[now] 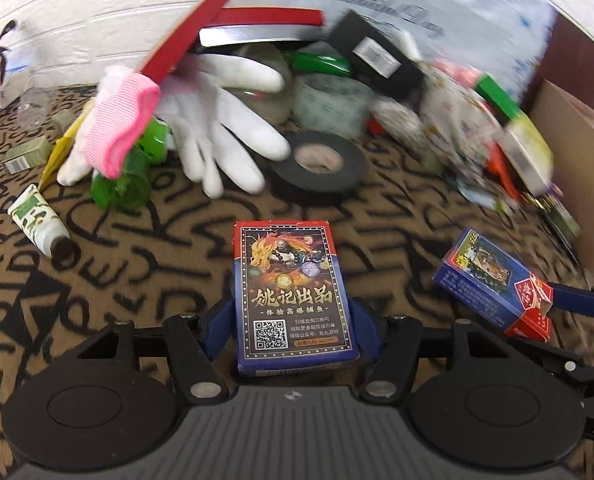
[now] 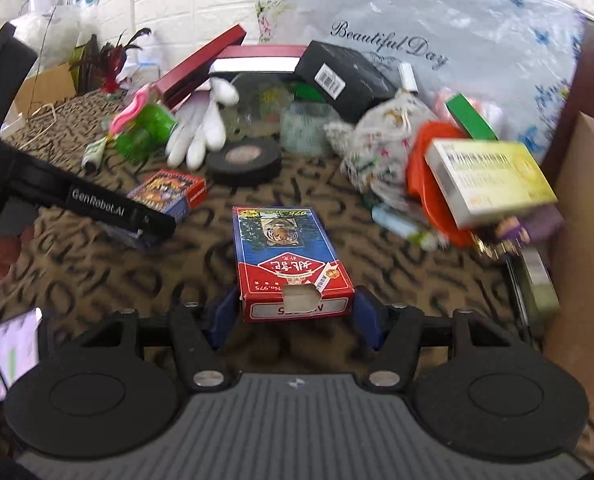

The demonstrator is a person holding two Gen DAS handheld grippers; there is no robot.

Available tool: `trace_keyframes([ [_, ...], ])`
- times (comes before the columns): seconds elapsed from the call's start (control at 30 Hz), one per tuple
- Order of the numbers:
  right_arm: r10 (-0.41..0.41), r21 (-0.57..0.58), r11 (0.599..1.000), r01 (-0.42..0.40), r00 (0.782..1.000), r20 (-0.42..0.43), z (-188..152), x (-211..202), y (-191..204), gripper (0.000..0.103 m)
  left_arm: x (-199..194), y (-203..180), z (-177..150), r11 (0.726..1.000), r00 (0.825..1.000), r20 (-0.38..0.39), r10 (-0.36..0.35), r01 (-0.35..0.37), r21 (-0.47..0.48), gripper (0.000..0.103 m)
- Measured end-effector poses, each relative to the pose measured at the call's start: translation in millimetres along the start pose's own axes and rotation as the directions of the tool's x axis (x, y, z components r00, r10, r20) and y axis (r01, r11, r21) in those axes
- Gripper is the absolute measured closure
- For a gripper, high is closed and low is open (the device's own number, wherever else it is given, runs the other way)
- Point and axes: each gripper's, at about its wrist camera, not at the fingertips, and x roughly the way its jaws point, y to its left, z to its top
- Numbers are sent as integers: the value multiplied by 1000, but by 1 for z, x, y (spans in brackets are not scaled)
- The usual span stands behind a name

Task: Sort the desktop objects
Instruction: 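Grasp the blue playing-card box with the left gripper while the right grasps the red tiger card box, then lift both card boxes and carry them over the cardboard box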

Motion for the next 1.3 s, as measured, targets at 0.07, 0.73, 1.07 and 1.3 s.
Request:
trace_keyframes([
  [0.07, 3, 2, 1000, -3, 1000, -18, -11, -11, 4, 42, -7, -1, -8, 1000, 1000, -8, -22, 22, 17, 38],
  [0.73, 1, -102, 995, -3, 1000, -22, -2, 11, 22, 26, 7, -13, 0, 997, 999, -26, 33, -31, 76, 18],
  [1.07, 32, -60, 998, -33, 999, -18, -10, 4, 22, 44, 9, -21, 2, 994, 1000, 7, 24, -25, 107, 41],
  [1.3, 22, -11, 1000, -22, 1000, 2, -28, -30, 13, 45, -5, -31, -3, 994, 1000, -21, -7, 9, 111, 41],
])
